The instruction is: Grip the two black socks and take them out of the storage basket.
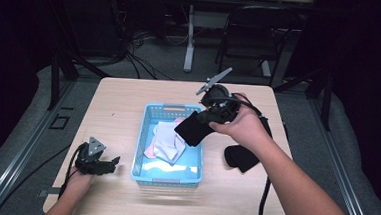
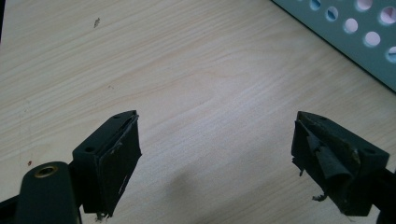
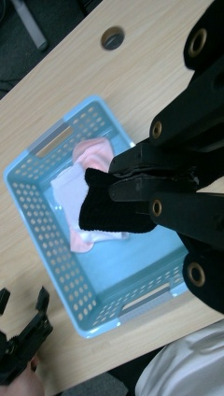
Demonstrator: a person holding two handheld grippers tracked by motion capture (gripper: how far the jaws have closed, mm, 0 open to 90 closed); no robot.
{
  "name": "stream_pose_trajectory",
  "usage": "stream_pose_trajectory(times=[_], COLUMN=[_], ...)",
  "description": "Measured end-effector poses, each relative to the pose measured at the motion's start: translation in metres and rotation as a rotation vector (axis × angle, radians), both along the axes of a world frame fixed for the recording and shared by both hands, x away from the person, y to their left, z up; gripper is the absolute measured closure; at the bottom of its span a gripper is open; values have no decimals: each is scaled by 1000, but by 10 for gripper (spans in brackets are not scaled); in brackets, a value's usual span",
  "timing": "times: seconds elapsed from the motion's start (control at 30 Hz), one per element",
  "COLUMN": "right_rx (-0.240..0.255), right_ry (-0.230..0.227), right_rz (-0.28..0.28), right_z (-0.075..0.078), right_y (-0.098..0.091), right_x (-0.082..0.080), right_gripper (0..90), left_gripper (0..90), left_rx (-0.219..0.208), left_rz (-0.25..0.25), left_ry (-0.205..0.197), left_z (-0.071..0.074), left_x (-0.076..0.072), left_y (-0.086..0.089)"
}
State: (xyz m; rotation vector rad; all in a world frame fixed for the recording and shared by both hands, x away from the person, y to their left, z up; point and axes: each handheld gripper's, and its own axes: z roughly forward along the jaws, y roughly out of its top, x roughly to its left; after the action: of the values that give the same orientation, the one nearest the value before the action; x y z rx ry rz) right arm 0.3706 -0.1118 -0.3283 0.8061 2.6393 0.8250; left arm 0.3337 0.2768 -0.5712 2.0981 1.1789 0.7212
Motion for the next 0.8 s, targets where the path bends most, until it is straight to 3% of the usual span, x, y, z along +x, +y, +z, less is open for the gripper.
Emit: stream_pose_trajectory(times=[0.17,0.2,0.4,0.8], right_rx=[-1,6,-1,20], right_ry=[-2,1,11,68], right_rz=[-60,-88,-157,-186], right_z=[-2,-6,-17,-53], right_y=[-28,-41,-70,-86], right_x=[-3,-4,-7,-10], right_gripper=[870,870,870,869], left_gripper=[156,155,155,155], left_rx=[4,5,11,11], left_rz=[0,0,0,2], left_ry=[2,3,6,7], left_z=[0,0,-1,-2], left_x=[0,0,1,1], left_y=[0,0,-1,-1])
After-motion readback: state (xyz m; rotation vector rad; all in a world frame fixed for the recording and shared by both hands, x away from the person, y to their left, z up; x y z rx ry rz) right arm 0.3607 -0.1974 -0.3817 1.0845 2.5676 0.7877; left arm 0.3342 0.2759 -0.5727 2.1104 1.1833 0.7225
